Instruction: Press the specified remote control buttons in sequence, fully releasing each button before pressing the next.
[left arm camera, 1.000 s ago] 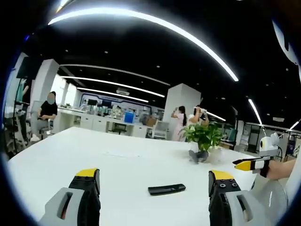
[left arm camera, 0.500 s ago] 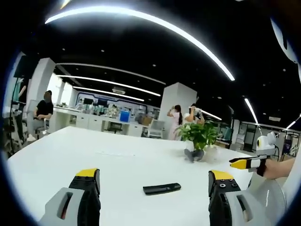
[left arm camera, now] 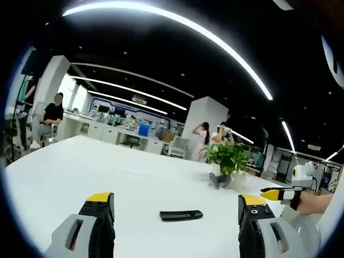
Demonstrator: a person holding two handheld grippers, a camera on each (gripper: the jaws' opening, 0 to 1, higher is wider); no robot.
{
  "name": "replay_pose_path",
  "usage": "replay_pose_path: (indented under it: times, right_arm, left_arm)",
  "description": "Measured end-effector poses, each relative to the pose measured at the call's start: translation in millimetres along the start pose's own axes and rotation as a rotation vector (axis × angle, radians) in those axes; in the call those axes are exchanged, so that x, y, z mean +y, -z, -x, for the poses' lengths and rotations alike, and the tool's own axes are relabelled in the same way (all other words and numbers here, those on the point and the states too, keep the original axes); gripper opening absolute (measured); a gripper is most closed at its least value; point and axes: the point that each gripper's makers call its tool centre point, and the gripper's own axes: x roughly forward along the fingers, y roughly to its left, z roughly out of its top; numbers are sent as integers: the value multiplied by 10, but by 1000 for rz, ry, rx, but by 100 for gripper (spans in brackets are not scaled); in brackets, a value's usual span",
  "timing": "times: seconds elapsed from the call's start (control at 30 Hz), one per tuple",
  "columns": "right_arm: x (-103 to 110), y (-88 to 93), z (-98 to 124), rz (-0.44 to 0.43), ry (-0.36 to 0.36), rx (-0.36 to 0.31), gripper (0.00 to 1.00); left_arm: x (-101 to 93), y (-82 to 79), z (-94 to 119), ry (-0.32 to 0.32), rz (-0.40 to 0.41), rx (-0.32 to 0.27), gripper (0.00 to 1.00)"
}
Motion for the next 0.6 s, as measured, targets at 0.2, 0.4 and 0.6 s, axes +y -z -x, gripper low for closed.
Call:
replay_pose_path:
  times: [0.2,0.4,0.6]
  right_arm:
    - [-12,-1,8,24,7,7,88]
    - [-106,-92,79,-40,37,-32,89]
    - [-161,-204,103,-48,53,-54,88]
  left_arm:
    - [-50,27,-59,12,-12,17,100]
    - [-62,128,-63,10,-13,78,100]
    - [-22,213,-163,49,-75,188,99]
